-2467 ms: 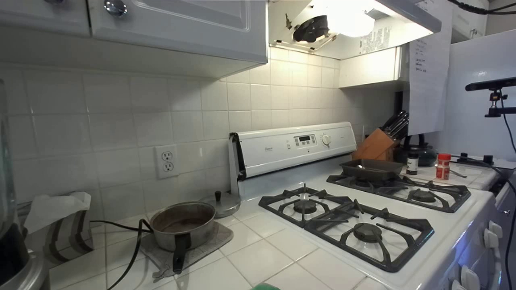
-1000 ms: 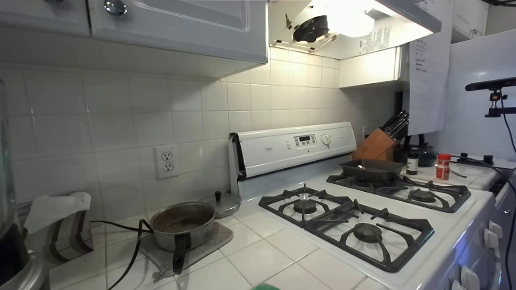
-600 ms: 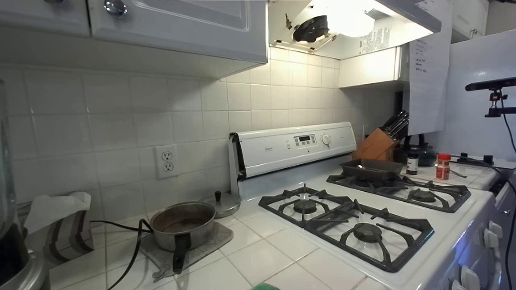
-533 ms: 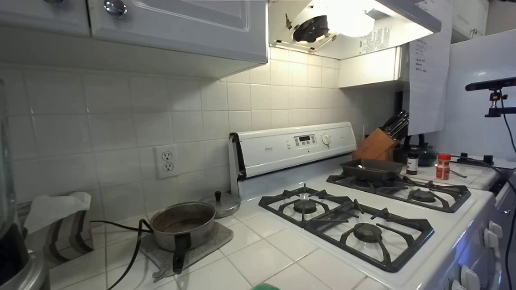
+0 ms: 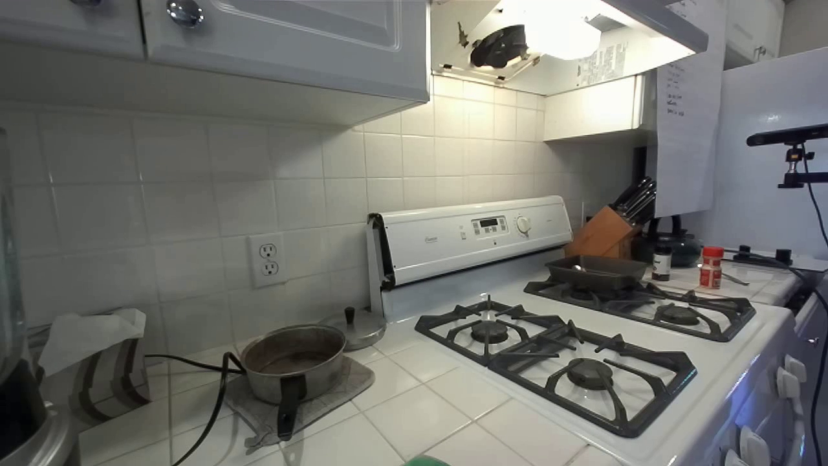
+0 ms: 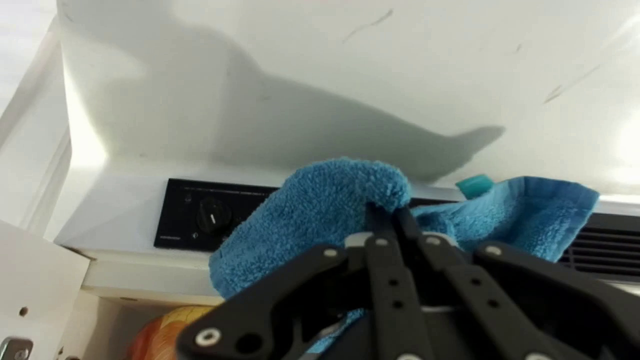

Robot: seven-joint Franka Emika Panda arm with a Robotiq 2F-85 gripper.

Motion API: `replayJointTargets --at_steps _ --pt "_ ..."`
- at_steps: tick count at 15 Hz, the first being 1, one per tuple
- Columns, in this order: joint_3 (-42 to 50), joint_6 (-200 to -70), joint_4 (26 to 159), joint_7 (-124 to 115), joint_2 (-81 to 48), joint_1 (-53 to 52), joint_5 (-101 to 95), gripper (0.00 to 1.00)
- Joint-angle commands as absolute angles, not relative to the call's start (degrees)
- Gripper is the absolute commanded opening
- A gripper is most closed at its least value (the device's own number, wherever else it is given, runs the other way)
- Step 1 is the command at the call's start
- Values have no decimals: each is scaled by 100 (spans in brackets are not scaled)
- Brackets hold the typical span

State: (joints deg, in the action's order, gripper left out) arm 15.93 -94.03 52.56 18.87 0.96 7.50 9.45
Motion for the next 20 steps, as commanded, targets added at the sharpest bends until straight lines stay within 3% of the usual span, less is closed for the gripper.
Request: replayJointTargets --at_steps 1,14,15,16,20 --pt "1606 -8844 5511 1764 308 759 953 1" --pt "1682 -7822 5552 1437 352 774 876 1" --pt "1686 -7984 5536 1490 343 778 821 30" --pt "1693 -8129 5543 1528 341 783 799 31" --pt "1720 -8877 5393 1638 240 811 858 58"
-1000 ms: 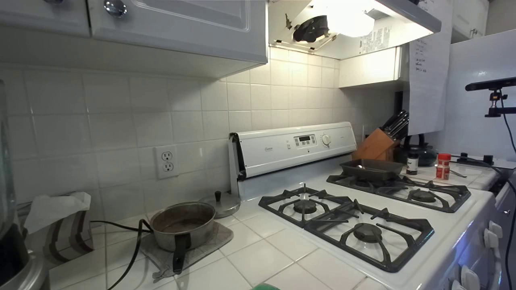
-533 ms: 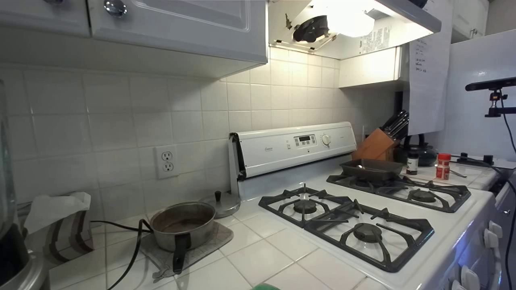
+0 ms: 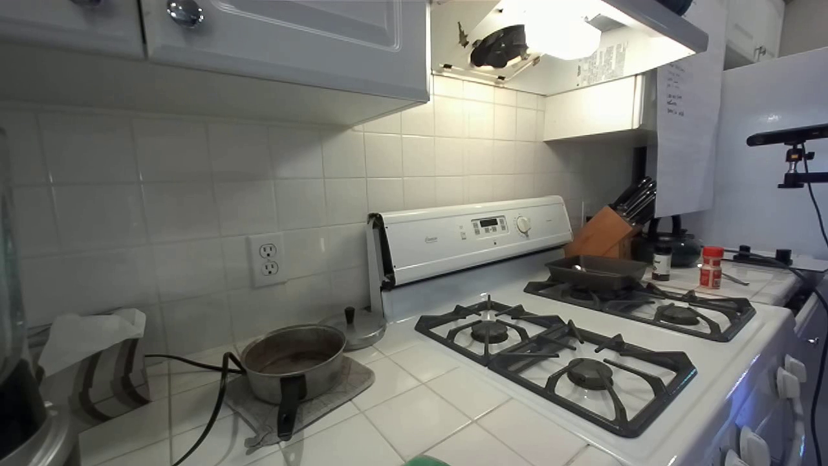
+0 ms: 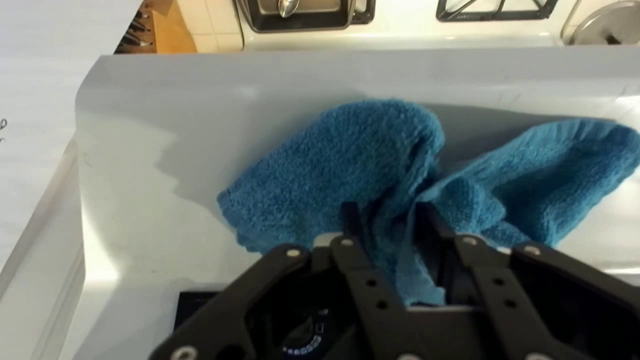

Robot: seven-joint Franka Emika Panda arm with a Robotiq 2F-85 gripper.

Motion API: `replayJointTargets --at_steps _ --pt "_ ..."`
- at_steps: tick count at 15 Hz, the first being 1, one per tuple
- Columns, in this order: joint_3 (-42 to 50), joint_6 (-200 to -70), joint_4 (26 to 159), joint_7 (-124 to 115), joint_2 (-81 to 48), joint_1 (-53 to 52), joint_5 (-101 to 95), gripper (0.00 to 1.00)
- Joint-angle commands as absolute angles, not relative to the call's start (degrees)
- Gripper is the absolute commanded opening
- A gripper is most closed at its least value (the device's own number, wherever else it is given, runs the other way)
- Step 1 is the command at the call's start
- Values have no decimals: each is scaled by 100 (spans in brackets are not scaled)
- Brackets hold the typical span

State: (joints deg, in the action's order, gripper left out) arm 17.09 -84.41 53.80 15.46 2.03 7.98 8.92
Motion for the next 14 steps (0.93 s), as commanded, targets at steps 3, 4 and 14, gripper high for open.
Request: replayJointTargets --at_steps 3,4,14 --pt "1764 -9296 5287 1572 113 838 1004 80" --pt "1763 -9360 5324 1555 107 830 1047 86" --pt "1742 -9029 5771 1635 -22 818 1136 97"
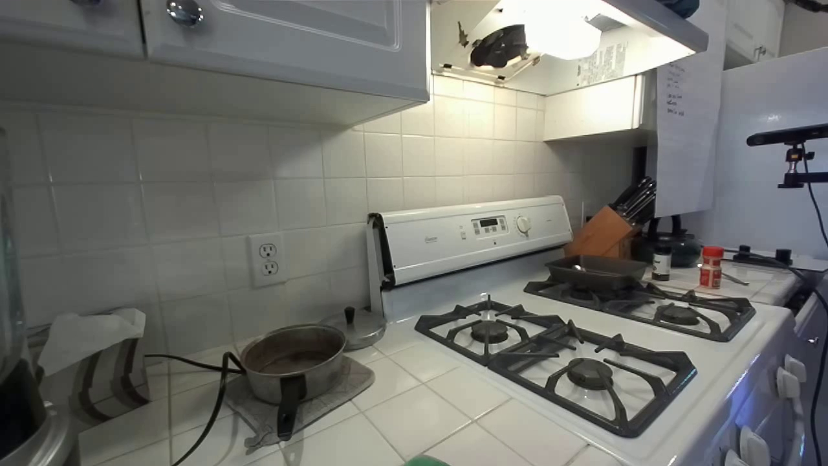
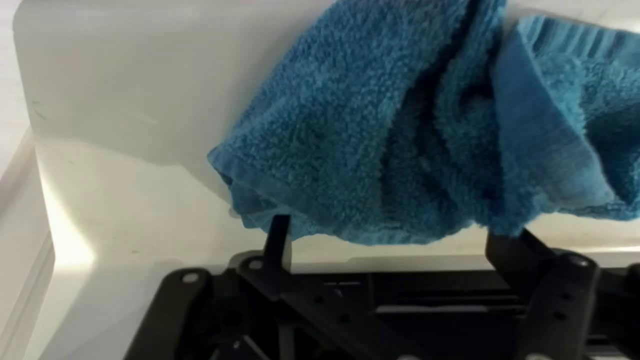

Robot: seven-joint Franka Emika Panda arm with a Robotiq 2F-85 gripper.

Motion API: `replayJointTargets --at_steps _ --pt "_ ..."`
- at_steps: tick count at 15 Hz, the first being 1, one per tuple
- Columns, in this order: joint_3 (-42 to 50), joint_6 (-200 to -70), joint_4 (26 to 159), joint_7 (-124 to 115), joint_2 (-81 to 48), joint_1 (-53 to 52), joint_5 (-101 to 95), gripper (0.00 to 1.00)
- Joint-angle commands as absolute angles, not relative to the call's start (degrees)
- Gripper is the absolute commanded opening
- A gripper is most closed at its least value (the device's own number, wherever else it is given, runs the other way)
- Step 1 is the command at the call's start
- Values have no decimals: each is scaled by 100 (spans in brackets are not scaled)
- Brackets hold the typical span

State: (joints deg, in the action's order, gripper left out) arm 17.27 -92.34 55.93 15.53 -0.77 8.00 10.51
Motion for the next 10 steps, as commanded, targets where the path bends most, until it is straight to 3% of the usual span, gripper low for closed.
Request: replayJointTargets --at_steps 1,3,10 --pt "1735 -8923 5787 1600 -18 811 1095 72" --pt "1730 -8773 5794 1607 3 804 1067 68" --pt "1732 -8100 5828 1598 214 804 1185 18"
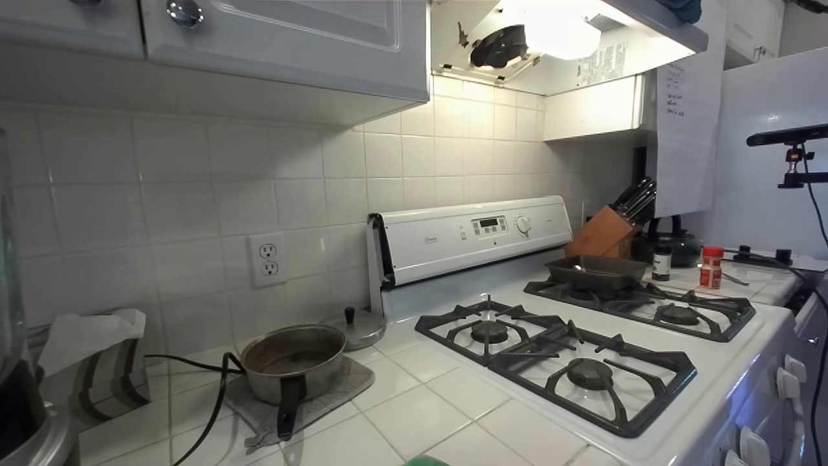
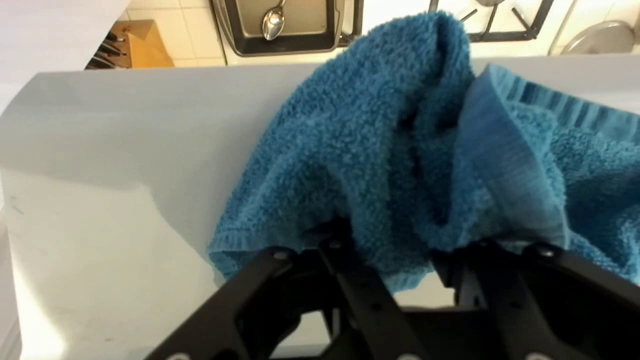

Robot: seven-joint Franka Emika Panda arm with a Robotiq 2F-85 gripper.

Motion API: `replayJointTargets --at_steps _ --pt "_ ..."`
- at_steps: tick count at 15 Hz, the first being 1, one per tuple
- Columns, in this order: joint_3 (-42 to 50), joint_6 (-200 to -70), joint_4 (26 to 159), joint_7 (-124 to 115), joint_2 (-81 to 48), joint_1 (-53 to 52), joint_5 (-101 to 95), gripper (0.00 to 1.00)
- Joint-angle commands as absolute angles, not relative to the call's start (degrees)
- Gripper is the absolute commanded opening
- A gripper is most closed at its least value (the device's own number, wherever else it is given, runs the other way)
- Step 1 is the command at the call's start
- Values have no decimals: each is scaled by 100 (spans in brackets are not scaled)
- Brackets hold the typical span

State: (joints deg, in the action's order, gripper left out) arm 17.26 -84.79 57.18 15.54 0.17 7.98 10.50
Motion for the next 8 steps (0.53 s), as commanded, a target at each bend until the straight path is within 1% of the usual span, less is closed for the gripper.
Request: replayJointTargets --at_steps 1,2,3,5,8 --pt "1735 -7996 5847 1596 263 805 1185 12" --pt "1737 -7899 5862 1600 306 806 1180 4" --pt "1741 -7811 5871 1594 344 808 1182 1" --pt "1745 -7670 5934 1575 432 812 1168 0" --pt "1763 -7398 5997 1566 526 818 1273 2"
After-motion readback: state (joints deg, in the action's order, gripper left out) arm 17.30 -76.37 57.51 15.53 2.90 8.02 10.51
